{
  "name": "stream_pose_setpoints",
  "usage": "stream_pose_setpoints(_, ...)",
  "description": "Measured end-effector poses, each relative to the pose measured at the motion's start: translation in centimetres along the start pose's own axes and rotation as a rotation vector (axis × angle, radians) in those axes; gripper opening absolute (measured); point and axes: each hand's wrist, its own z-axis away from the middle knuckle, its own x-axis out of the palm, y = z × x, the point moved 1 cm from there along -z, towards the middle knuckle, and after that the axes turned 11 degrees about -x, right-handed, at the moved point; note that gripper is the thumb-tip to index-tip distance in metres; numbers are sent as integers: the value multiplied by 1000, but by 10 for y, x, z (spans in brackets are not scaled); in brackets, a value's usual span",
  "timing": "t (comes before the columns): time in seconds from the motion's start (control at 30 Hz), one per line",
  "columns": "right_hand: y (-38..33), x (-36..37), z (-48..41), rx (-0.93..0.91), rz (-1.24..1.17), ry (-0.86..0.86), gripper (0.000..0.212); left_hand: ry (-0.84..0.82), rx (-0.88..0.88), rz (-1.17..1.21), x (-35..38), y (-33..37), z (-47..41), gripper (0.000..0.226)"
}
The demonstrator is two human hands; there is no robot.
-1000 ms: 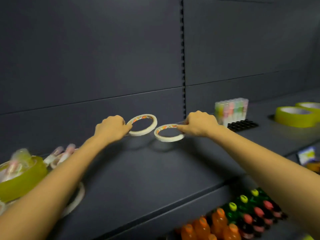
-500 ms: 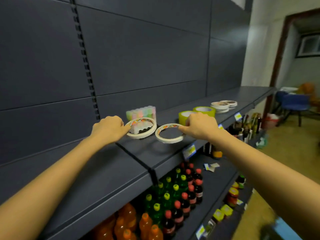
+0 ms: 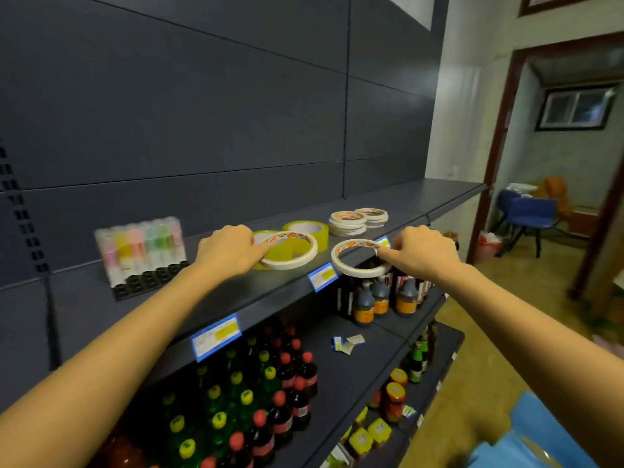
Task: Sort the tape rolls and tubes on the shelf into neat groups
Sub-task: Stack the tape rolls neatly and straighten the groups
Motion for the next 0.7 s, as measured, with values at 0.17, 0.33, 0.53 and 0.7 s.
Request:
stream_pose_setpoints(0.17,60,11,-18,58,-23,1,55,24,28,-22,22,53,-35,40)
stream_pose_setpoints(0.33,112,30,-47,84,-10,-5,54,10,41,-37,49,97,-83,42)
stream_pose_setpoints(0.53,164,48,-107,65,-50,-21,51,13,13,-59,84,141,-151,41)
stream_pose_setpoints(0.7,201,63,-153,49,-64,-7,50,-8,-32,-118,112,166,-192,41)
